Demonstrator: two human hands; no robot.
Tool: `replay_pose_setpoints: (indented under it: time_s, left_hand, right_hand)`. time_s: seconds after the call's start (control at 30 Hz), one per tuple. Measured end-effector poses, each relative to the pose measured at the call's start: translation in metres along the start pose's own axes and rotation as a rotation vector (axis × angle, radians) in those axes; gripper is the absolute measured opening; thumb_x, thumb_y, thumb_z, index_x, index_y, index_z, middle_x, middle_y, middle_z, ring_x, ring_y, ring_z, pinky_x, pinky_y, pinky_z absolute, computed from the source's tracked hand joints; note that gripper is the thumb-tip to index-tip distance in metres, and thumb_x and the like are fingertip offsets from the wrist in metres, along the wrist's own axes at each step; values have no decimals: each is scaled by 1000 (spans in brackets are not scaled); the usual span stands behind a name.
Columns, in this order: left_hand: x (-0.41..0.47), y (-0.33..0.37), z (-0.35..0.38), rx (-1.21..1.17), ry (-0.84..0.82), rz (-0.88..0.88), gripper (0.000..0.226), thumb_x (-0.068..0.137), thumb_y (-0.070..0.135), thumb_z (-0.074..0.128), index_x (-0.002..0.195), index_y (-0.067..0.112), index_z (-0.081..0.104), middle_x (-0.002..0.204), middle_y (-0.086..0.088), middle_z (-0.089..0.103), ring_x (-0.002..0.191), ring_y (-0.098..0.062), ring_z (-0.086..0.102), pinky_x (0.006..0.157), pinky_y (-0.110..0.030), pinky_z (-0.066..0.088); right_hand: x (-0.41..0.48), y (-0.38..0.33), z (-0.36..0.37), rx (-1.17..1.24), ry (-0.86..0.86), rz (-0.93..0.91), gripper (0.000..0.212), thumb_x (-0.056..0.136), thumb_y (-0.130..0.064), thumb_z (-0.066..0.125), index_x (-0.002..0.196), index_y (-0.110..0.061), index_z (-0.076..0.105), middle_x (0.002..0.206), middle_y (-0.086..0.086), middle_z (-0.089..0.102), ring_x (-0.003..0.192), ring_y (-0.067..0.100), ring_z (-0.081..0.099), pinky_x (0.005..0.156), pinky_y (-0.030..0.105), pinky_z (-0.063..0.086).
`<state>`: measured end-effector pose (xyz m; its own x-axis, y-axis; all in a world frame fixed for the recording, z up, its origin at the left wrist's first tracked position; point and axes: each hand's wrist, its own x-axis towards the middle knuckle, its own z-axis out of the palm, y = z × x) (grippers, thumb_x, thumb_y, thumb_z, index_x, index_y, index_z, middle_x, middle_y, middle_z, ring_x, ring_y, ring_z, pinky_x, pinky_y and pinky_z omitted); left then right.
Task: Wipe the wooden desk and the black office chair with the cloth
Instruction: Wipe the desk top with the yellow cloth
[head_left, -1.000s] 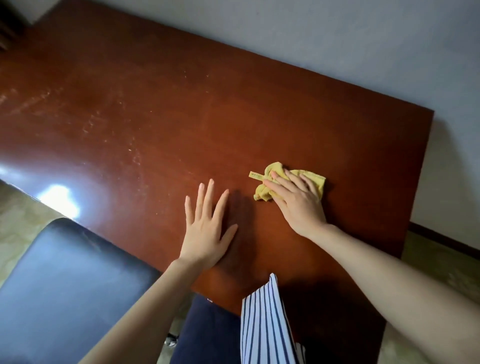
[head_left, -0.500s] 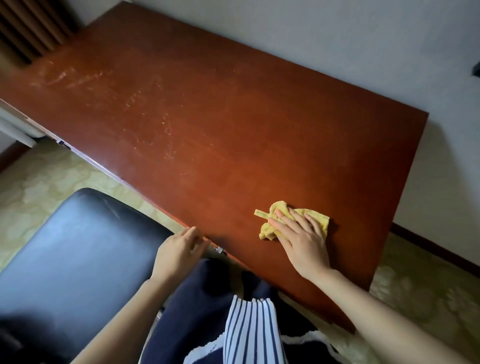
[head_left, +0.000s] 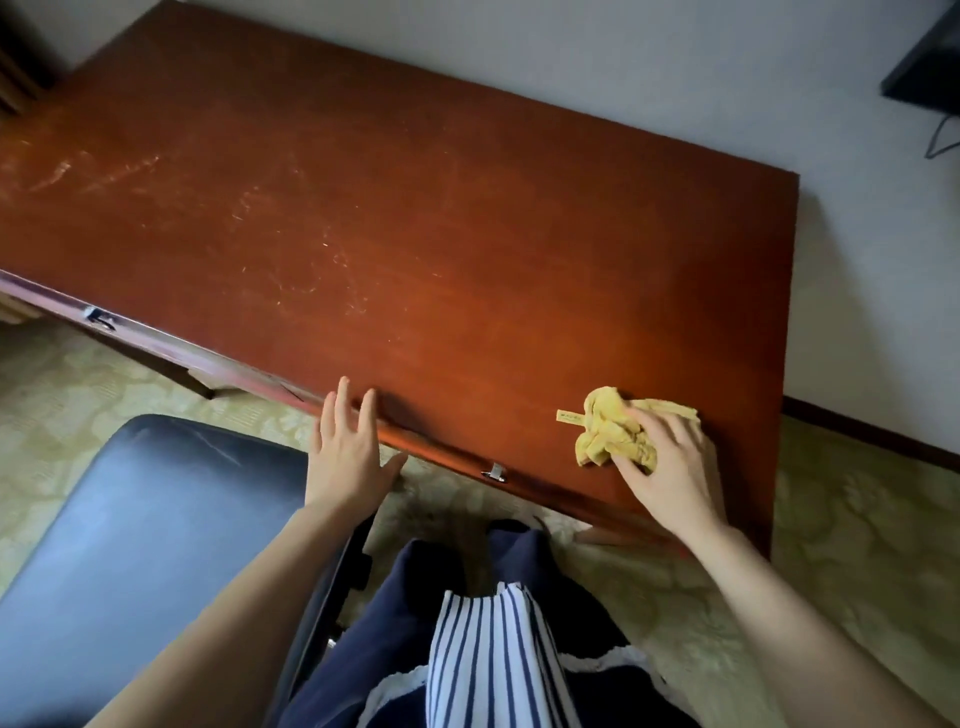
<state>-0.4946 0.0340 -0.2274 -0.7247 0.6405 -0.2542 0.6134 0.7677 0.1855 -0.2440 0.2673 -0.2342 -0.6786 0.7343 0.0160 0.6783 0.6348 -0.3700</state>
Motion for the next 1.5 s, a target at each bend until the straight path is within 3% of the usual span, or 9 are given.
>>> replay_pose_setpoints:
  time_s: [0.27,0.5,0.67,0.9,1.0,1.1,1.23,1.37,1.5]
  left_hand:
    - [26,-18,-13,-9,-86,13,90,91,46,54,151,6,0,157,-18,-16,146,-33,-12,117,-48,2]
    - [44,-29,-16,-113,-81,-139,116,77,61,64,150,1,-5,155,-24,-16,145,-34,-16,115,-52,-3]
    - [47,-35,-13,-203,-68,-244,125,70,62,68,149,1,-7,154,-26,-18,144,-36,-17,116,-51,-4]
    - [56,-49,-15,-408,-28,-221,102,67,39,82,137,-11,25,147,-34,14,139,-48,8,115,-48,16]
    - [54,-53,-18,-472,-49,-210,98,74,29,79,143,-6,19,155,-26,5,145,-39,0,119,-44,13]
    - [55,-58,-17,-394,-44,-176,99,77,30,78,145,-5,15,153,-25,11,144,-40,5,119,-44,14]
    - [53,-50,-27,-206,-166,-197,90,95,33,54,145,-11,-7,154,-28,-12,144,-39,-12,119,-38,-5]
    - [53,-46,-29,-60,-190,-207,80,100,37,37,144,-12,-9,153,-31,-14,143,-40,-14,118,-41,-7]
    - [48,-48,-24,-53,-215,-219,96,95,56,38,145,-8,-12,153,-27,-20,143,-38,-18,119,-42,-4]
  right_hand:
    - [-12,-53,9,48,51,335,39,81,-20,72,119,-14,64,115,8,62,113,32,47,89,39,41]
    - [-37,-79,32,17,24,80,37,70,-10,82,105,-16,72,97,-1,66,93,25,54,75,31,35]
    - [0,-92,40,-29,-1,-51,35,66,-9,84,98,-17,74,90,0,64,86,25,51,69,40,44]
    - [111,-154,58,-15,-59,-152,27,73,-16,79,99,-19,73,94,3,64,90,30,53,76,40,40]
    - [163,-180,68,-78,-102,-207,24,86,-25,68,109,-22,68,104,3,60,97,27,48,81,38,36]
    - [211,-210,75,-77,-105,-145,22,91,-30,62,111,-23,64,111,3,56,104,25,45,87,40,37]
    - [230,-244,82,-90,-112,-10,21,93,-31,58,112,-21,61,117,4,54,114,26,44,93,44,36]
    - [198,-245,90,-159,-177,-231,26,95,-36,52,116,-22,58,120,4,53,115,28,42,98,47,36]
    - [146,-235,86,-147,-290,-435,35,95,-37,48,129,-30,52,126,-1,50,118,26,39,102,43,31]
